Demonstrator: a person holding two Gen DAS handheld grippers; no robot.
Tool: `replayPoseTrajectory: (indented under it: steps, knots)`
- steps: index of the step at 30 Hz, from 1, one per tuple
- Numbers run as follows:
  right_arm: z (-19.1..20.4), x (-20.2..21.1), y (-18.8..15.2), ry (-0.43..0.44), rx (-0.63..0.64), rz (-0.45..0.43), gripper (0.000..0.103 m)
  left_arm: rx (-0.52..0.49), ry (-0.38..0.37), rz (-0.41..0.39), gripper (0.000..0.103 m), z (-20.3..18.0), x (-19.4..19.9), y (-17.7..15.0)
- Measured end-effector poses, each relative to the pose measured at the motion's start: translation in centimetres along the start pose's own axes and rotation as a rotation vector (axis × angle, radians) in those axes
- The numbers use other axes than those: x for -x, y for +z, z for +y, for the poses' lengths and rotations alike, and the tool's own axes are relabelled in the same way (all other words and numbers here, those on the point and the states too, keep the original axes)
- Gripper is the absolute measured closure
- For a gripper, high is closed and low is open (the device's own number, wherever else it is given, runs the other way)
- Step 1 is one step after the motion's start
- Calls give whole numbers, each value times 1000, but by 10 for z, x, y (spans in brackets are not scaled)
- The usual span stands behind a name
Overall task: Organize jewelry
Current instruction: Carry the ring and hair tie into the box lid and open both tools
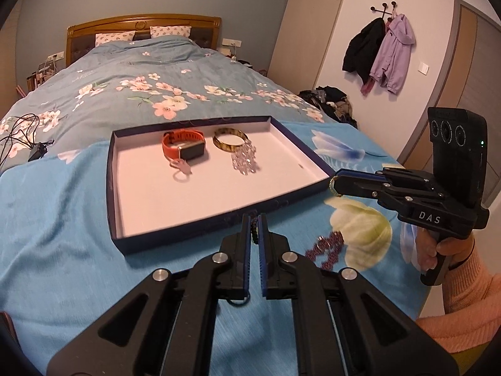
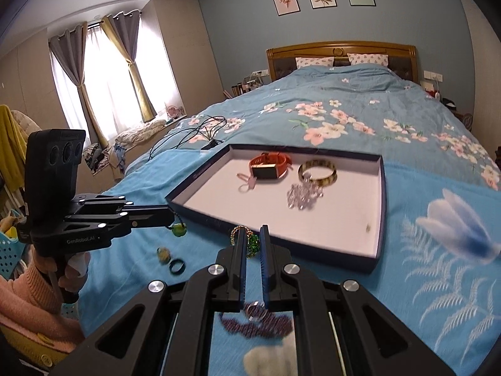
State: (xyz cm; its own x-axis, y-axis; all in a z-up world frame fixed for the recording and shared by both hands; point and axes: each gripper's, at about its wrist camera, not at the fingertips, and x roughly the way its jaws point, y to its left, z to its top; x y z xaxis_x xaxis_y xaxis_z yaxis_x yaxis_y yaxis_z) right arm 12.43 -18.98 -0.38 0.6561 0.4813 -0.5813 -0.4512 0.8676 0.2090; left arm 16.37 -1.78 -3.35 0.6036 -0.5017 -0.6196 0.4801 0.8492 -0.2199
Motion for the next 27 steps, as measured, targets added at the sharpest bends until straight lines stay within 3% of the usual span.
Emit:
replayPoseTrajectory:
  steps: [12,27]
  knots:
    - [-14,-30,27,-16,15,26,97,-4,34,-12,98,12,-18,28]
    - [-21,-64,34,-49,28,90,97,21,60,19,98,28,-50,42]
